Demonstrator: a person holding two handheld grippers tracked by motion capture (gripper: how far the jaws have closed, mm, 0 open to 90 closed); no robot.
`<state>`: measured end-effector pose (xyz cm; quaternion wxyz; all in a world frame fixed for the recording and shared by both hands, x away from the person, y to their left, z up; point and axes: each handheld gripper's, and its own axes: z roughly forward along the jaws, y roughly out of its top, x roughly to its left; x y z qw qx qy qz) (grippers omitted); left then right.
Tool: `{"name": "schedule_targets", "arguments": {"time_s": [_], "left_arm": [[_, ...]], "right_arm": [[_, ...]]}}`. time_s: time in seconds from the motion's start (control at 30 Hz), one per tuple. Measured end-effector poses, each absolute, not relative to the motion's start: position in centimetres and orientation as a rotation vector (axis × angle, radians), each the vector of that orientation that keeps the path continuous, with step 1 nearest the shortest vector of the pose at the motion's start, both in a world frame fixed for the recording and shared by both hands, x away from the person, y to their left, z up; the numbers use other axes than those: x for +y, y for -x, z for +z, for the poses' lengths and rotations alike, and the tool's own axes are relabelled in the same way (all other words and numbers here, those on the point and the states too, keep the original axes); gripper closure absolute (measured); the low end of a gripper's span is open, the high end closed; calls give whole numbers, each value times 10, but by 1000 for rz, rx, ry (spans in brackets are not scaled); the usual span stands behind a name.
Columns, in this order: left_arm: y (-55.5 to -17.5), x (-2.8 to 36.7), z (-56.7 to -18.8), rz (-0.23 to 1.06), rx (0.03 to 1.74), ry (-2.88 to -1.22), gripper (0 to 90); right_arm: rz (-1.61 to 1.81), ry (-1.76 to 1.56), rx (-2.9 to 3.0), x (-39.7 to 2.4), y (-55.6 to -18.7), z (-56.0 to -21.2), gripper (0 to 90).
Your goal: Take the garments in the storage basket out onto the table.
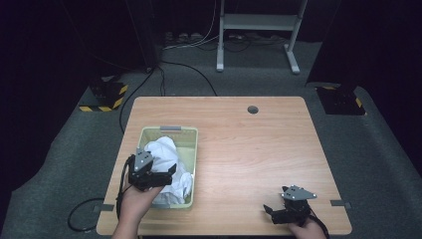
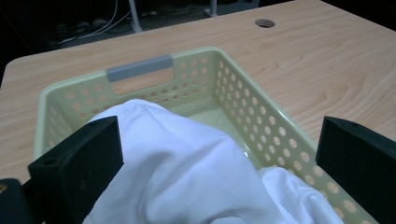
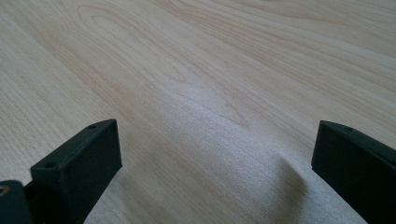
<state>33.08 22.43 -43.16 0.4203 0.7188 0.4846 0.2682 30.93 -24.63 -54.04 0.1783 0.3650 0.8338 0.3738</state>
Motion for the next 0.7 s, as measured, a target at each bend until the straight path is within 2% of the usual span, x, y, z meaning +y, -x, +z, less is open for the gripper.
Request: {"name": "schedule_targets", "arguments": {"time_s": [0.43, 0.7], "left_arm": [[-341, 238, -428, 657, 1271, -1805, 10], [-349, 239, -434, 601, 1313, -1835, 10]], "right_arm": [[1057, -1035, 2358, -246, -309, -540, 9], [1058, -1036, 2357, -246, -309, -540, 9]]}}
